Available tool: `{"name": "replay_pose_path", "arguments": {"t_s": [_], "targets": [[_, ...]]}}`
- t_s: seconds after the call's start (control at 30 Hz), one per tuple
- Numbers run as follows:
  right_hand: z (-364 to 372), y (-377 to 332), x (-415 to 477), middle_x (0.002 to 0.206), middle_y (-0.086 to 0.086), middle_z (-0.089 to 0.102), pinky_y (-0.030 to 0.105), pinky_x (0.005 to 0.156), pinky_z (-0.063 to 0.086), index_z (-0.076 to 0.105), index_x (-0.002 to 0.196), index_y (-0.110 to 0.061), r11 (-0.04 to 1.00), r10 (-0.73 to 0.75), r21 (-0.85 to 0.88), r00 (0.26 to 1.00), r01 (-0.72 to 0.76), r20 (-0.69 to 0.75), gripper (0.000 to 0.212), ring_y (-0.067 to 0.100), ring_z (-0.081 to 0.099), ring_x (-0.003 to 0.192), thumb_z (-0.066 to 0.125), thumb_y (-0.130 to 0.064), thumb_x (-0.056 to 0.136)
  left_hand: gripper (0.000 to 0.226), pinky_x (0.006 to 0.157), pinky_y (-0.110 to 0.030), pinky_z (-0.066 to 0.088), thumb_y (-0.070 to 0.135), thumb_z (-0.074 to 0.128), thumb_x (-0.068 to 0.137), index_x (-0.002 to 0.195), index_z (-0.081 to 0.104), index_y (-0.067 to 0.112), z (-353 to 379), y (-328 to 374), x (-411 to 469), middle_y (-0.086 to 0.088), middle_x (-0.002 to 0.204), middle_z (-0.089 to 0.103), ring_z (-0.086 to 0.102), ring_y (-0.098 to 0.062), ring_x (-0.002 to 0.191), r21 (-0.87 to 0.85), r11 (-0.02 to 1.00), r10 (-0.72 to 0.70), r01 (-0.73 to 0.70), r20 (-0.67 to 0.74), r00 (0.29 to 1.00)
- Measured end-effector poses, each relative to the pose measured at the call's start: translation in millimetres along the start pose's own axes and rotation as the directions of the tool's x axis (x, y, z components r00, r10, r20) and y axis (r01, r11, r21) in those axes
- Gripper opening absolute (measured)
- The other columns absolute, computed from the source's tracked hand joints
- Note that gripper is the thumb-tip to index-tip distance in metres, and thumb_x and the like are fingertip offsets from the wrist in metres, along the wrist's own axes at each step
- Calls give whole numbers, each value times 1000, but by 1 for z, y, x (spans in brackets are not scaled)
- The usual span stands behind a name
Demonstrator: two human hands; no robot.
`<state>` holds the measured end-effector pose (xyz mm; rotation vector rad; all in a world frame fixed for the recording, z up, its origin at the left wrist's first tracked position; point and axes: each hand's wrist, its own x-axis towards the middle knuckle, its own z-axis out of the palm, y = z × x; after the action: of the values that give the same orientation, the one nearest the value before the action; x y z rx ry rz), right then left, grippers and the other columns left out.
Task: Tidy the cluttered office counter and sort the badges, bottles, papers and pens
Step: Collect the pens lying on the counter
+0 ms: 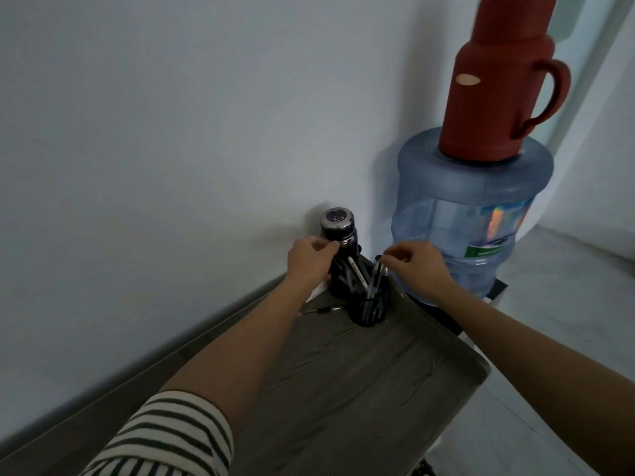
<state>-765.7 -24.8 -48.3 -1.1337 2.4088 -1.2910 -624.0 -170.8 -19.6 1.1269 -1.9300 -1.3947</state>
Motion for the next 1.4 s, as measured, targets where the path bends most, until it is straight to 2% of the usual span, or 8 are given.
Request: {"name": "replay_pose_path", "arguments": {"t_s": [0.1,0.3,0.53,0.77,0.93,1.0,1.23,1.4], "targets": [[13,-21,-1,81,-2,72,32,73,56,74,93,-17,998,-67,6,998,67,-8,14,10,66,74,71,-28,84,13,54,-31,55,28,68,84,82,66,16,-33,-10,-1,-5,80,67,68,-24,76,21,1000,-6,8,-73,997],[69,-67,-16,85,-6,71,25,73,52,74,96,-18,976,-213,9,949,217,231,16,6,64,78,70,-31,86,12,81,-48,57,31,67,81,72,65,24,-120,-59,-23,-7,83,71,70,-27,80,116,990,-50,74,-199,979],[160,-108,-45,79,-8,63,21,68,42,75,95,-18,932,-281,-41,791,359,544,16,7,59,77,73,-30,84,11,75,-24,45,20,66,86,91,71,12,-218,-125,-95,-4,86,67,62,-17,82,304,929,-100,209,-340,935],[229,-132,-92,94,-3,72,26,76,50,73,99,-22,832,-342,-60,595,552,727,20,14,65,88,71,-33,82,2,67,-21,41,18,71,79,82,70,17,-276,-194,-176,3,77,62,61,-13,78,540,771,-237,338,-249,939],[267,-149,-122,104,-1,72,27,81,49,71,105,-24,735,-372,-70,487,675,790,24,18,65,97,66,-33,83,22,55,-16,36,30,80,73,84,72,13,-269,-222,-218,4,73,61,58,-7,72,611,735,-336,294,-48,941],[278,-151,-129,108,0,69,30,82,48,69,107,-25,691,-358,-89,447,717,820,25,21,63,101,64,-35,85,29,61,-21,40,37,78,73,92,71,16,-263,-231,-225,0,85,67,62,-13,81,652,705,-351,278,-19,936],[291,-152,-132,113,9,64,30,81,45,62,106,-16,618,-272,-152,391,771,879,23,26,60,103,58,-31,89,20,75,-30,45,28,65,78,97,64,20,-265,-246,-232,-7,104,66,61,-26,98,791,580,-326,194,7,945],[291,-160,-123,114,7,54,33,83,43,54,109,-17,641,-348,-188,499,745,793,23,28,59,104,55,-24,88,18,78,-35,46,21,55,83,99,59,12,-274,-255,-236,-14,106,65,60,-32,101,791,579,-305,201,-19,952]]}}
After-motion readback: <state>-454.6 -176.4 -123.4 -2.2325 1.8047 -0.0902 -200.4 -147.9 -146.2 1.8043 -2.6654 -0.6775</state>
